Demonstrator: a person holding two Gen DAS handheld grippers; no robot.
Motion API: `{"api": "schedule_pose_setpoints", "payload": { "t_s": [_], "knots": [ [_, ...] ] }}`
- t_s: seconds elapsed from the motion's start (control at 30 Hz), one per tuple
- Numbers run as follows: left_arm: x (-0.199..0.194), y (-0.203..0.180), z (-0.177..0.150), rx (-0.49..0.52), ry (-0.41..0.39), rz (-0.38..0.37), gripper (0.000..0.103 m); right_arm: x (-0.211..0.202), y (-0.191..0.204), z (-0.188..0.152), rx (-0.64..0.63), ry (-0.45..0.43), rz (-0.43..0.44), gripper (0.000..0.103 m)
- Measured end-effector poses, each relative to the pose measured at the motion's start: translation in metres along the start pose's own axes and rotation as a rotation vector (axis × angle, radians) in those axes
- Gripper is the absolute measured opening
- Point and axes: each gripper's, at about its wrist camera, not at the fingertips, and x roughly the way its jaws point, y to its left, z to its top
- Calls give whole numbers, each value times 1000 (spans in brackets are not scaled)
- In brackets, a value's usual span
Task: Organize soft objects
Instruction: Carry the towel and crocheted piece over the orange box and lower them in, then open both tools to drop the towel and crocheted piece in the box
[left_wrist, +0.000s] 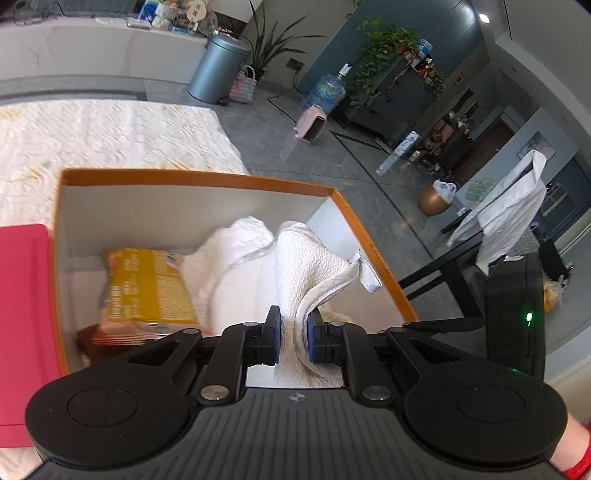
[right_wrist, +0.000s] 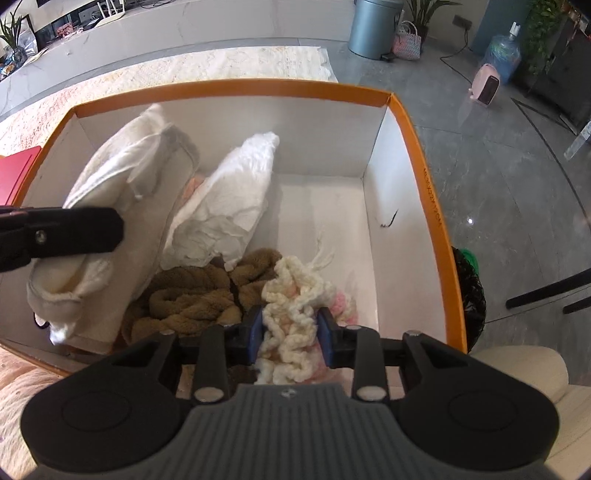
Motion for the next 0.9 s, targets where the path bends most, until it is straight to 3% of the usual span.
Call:
{"api": "schedule_pose_setpoints", "payload": {
  "t_s": [0.1, 0.3, 0.5, 0.57, 0.77, 0.9],
  "knots": [
    [14, -1, 1, -6, 37, -3, 15, 1, 4, -2, -36, 3, -11, 34],
    [38, 20, -5, -62, 129, 104, 15, -1, 7, -2, -60, 4, -11, 36],
    [45, 33, -1, -119, 189, 128, 18, 0, 10, 0, -68, 6, -15, 37],
    [45, 31, 1, -107, 200, 151, 22, -1, 9, 2, -72, 9, -19, 38],
    [39, 25, -3, -90, 191, 185, 33, -11, 11, 2, -97, -6, -46, 57],
    [27, 14, -4, -49, 176, 212, 56, -25, 11, 2, -103, -34, -62, 74]
  ]
}}
